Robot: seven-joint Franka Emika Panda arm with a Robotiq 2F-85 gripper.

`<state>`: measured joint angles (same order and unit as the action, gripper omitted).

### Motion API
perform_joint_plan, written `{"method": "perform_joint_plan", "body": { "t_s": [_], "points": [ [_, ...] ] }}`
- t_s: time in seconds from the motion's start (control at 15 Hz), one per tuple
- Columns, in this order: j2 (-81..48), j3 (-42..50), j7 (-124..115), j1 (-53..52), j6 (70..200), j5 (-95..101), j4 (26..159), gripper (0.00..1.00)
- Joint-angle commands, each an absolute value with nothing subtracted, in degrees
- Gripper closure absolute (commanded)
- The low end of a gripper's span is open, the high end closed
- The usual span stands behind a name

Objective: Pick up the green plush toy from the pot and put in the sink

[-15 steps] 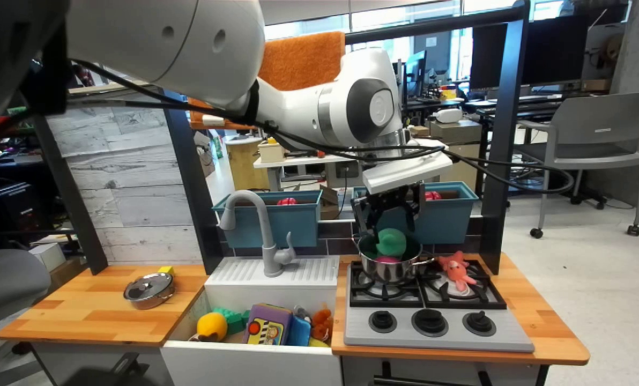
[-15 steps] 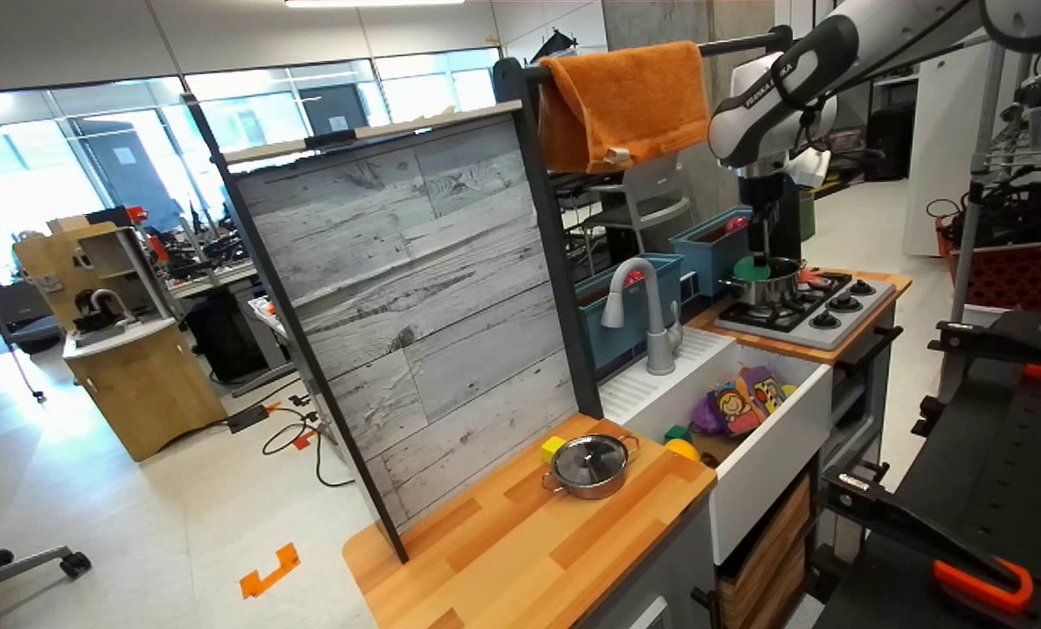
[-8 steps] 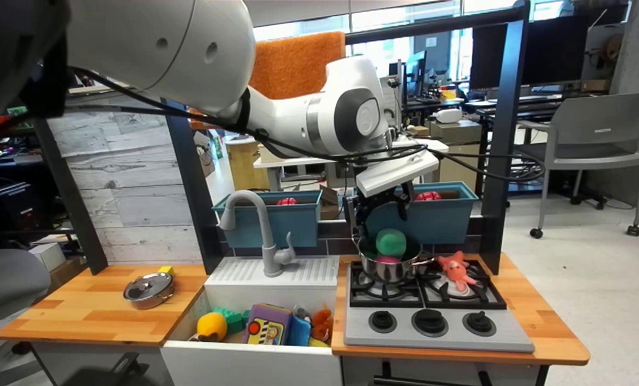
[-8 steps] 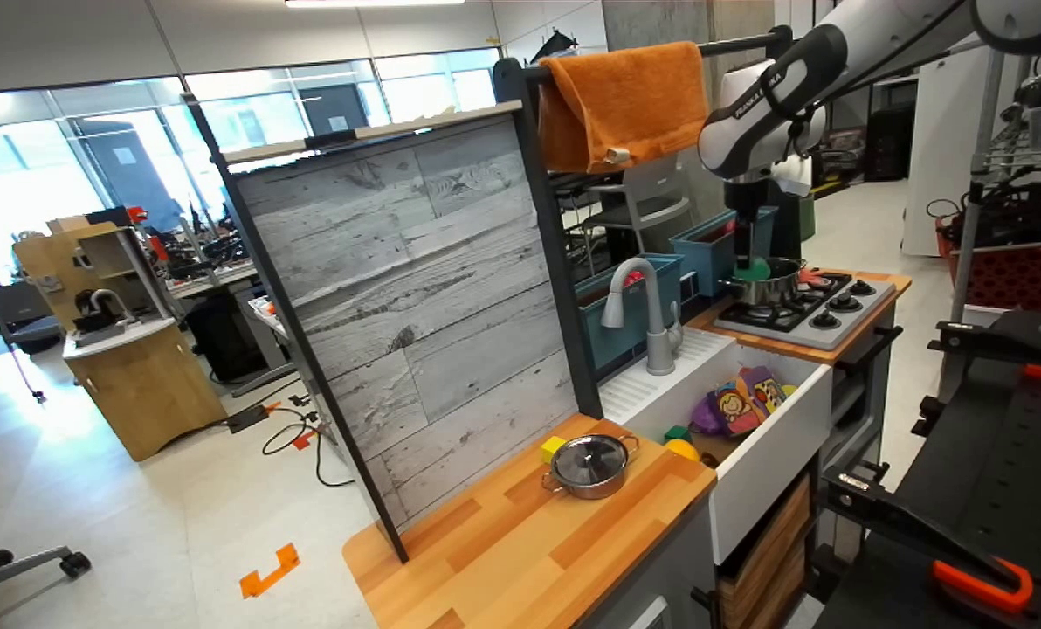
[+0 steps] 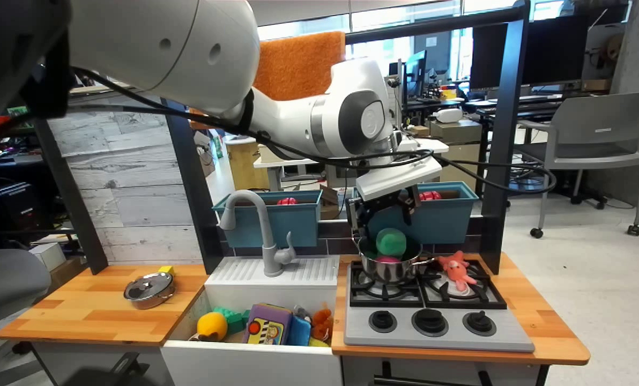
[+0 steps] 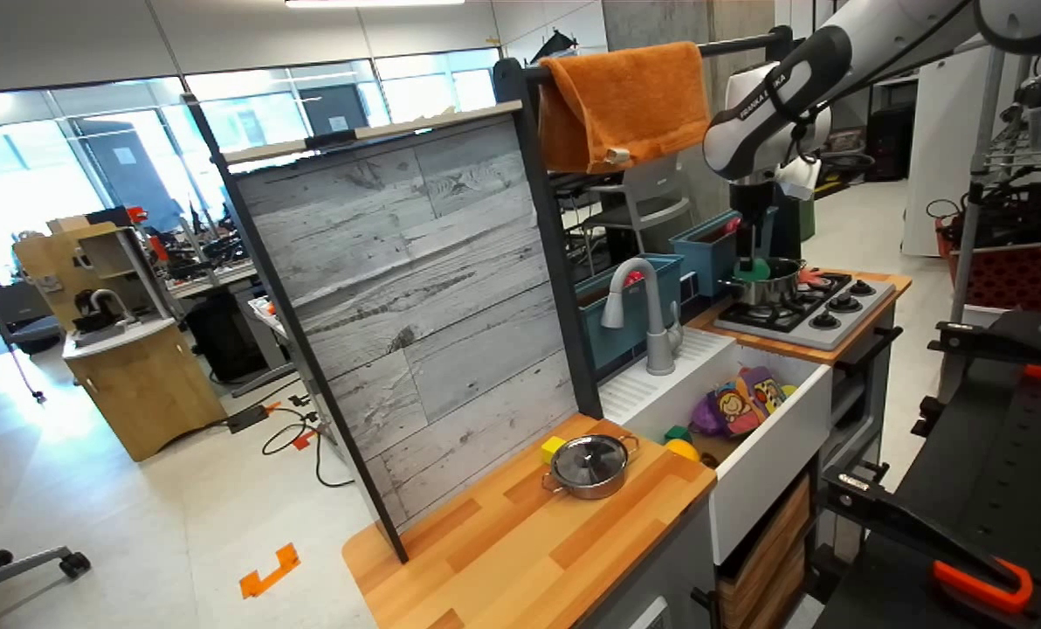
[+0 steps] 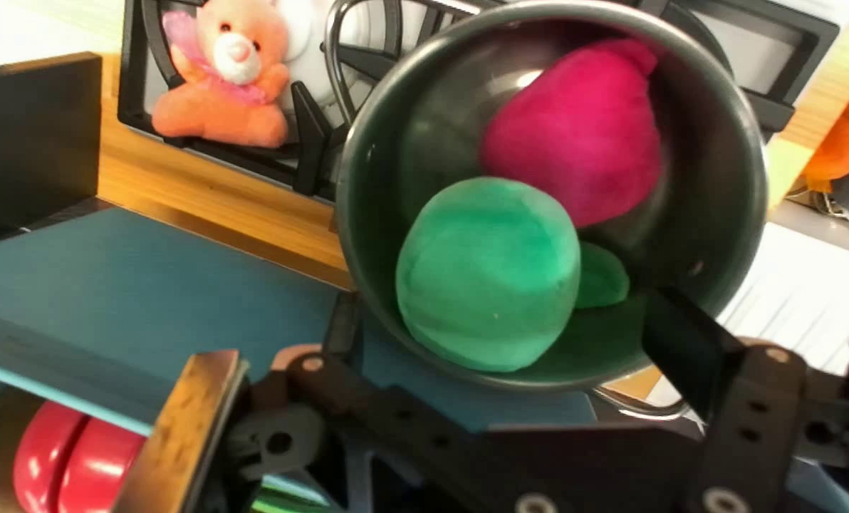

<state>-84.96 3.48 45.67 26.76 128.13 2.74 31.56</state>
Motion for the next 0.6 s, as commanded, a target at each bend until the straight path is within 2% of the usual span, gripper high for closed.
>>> {"method": "perform_joint_plan", "body": {
  "t_s": [0.0,0.13,0.2,0.27,0.53],
  "points": [
    [-85.6,2.6,43.2,27.4,127.2,1.9,30.3,0.00],
    [-85.6,2.6,42.0,27.3,127.2,1.8,30.6,0.00],
    [-85.6,2.7,41.4,27.1,127.2,1.9,30.9,0.25],
    [-85.6,2.8,40.9,27.1,127.0,2.0,31.0,0.26],
    [-85.5,2.7,40.2,27.0,127.1,2.0,31.5,0.58]
  ]
}}
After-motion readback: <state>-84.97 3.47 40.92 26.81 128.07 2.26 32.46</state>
